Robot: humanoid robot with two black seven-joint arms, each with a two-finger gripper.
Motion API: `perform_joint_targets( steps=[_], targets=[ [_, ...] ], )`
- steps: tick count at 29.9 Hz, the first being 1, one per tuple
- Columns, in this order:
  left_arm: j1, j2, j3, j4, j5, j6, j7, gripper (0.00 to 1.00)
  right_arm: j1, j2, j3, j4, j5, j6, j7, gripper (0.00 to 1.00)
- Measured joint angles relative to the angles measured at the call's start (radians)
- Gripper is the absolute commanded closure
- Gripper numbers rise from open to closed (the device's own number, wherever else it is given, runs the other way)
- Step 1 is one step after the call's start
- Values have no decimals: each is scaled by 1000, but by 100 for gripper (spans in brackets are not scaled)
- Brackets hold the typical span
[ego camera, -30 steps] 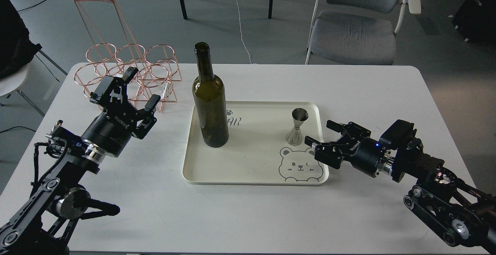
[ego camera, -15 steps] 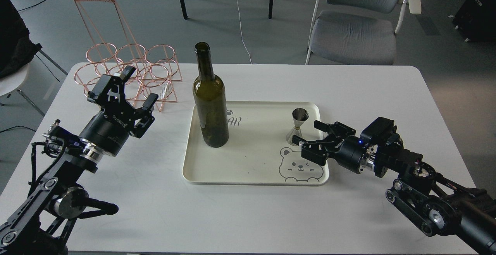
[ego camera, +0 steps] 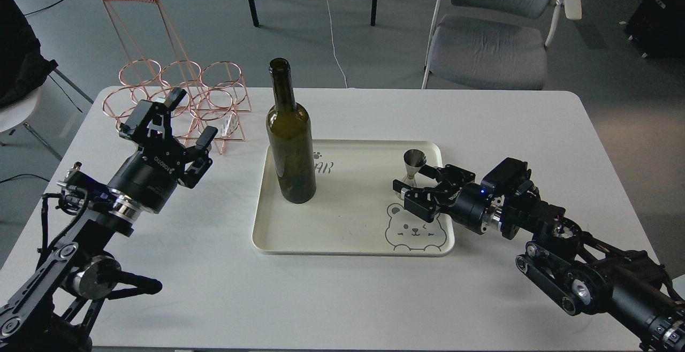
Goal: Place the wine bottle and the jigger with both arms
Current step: 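Close the right gripper around the metal jigger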
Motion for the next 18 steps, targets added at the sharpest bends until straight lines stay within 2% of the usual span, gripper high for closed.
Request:
perform_joint_targets(
  steps=[7, 10, 16, 18],
  targets=[
    [0, 0, 0, -1, 0, 1, 0, 2, 5, 1, 1, 0, 0, -2, 0, 52],
    [0, 0, 0, -1, 0, 0, 0, 2, 6, 0, 1, 0, 0, -2, 0, 55],
    [0, 1, 0, -1, 0, 0, 0, 2, 8, 0, 1, 0, 0, -2, 0, 71],
    [-2, 2, 0, -1, 0, 0, 0, 2, 10, 0, 1, 2, 0, -3, 0, 72]
  ],
)
